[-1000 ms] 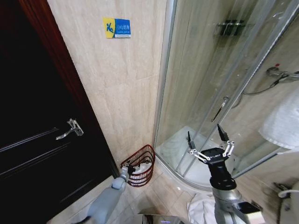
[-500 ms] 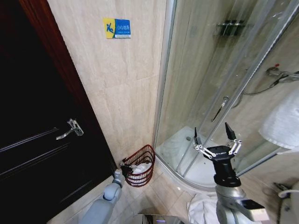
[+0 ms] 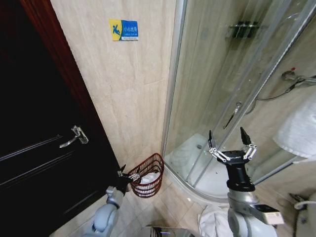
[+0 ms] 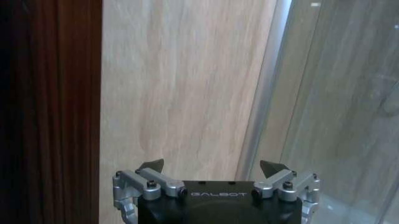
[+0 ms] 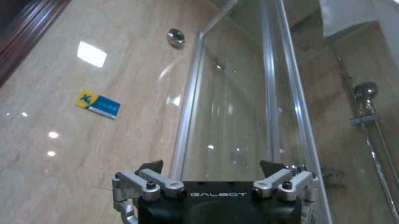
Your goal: Discard the used towel into the hamper.
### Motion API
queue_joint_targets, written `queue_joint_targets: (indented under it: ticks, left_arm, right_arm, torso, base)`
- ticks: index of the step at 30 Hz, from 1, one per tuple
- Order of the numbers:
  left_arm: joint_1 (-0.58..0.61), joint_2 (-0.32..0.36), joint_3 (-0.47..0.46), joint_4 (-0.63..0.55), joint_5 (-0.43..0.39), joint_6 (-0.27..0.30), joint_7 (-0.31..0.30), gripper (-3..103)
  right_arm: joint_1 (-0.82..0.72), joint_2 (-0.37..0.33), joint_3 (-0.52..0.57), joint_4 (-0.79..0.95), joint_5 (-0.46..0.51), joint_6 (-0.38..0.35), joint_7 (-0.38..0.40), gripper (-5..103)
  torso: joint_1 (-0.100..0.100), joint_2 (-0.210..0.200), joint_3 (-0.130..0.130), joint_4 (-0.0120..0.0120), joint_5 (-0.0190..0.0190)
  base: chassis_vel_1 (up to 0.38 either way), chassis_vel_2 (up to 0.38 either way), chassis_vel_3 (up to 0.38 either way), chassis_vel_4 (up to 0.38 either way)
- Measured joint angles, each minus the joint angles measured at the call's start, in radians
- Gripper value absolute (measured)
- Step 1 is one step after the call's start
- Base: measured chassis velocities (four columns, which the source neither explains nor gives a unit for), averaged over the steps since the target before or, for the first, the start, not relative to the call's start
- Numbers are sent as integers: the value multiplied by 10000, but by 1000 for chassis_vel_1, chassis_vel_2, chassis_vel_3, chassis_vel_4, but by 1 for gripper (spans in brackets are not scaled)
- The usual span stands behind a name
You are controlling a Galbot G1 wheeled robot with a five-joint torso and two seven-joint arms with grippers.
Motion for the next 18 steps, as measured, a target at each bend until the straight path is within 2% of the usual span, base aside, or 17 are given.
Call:
queue_joint_targets:
  ticks: [6,8,18]
  left_arm:
    - [704,-460,-347,-1168,21,213,254,100]
    - [730,-482,-360,-1227,32,225,271,100]
    - [1278,-1168,-786,-2943,543,197,476,100]
  right_arm:
    - [34,0,60,309,204,-447,50,100]
    - [39,0,62,317,210,-456,50,100]
    - [136,0,59,338,250,-549,63,100]
  torso:
    - [0,-2,0,-2,0]
    - [0,-1,0,-1,0]
    - [1,-1,1,0,0]
  base:
    - [0,0,0,0]
    - [0,0,0,0]
    - [0,0,0,0]
